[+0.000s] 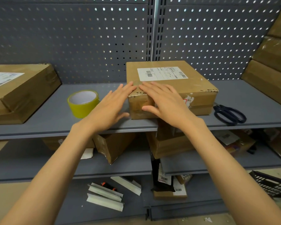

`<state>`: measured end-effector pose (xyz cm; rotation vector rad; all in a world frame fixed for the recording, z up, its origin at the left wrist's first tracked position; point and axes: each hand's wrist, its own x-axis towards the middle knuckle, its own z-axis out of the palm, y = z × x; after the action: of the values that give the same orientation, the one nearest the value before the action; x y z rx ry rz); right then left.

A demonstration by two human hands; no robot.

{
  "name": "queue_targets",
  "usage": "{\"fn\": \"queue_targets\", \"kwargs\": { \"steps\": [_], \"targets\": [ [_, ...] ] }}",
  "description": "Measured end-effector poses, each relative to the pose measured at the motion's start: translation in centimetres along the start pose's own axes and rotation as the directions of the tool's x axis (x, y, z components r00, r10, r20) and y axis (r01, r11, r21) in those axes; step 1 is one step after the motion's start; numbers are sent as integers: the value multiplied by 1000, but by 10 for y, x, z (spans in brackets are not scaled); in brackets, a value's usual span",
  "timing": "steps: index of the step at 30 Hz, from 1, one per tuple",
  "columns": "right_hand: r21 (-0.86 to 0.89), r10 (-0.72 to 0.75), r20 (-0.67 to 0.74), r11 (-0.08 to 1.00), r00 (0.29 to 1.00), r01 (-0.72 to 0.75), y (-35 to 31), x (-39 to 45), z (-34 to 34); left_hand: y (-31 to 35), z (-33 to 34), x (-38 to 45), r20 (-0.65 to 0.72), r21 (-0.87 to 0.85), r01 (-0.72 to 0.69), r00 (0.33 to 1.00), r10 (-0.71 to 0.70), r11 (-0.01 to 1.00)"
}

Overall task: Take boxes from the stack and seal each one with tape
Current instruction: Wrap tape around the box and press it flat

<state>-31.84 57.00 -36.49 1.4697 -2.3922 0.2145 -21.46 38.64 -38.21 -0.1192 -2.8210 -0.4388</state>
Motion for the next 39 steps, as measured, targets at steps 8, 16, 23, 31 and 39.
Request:
{"fn": "queue_targets", "kwargs": {
  "steps": [8,16,23,31,39],
  "targets": [
    [78,96,-155,993,983,-85,-10,2,5,9,7,7,-60,-272,49,996,-68,961],
    [-4,23,-30,1000,999,-23,1,-2,2,6,6,8,-78,-63,14,997,-19,998],
    [224,102,-23,970,994,-95,-2,-8,-8,10,5,-5,-129,-325,107,979,-156,940],
    [277,282,-234,937,930,-215,9,-24,-13,27,-8,-4,-402,4,89,912,-80,996],
    [302,411,-360,901,838,-312,26,-50,-13,65,-1,27,-345,89,-52,935,80,995]
  ]
}}
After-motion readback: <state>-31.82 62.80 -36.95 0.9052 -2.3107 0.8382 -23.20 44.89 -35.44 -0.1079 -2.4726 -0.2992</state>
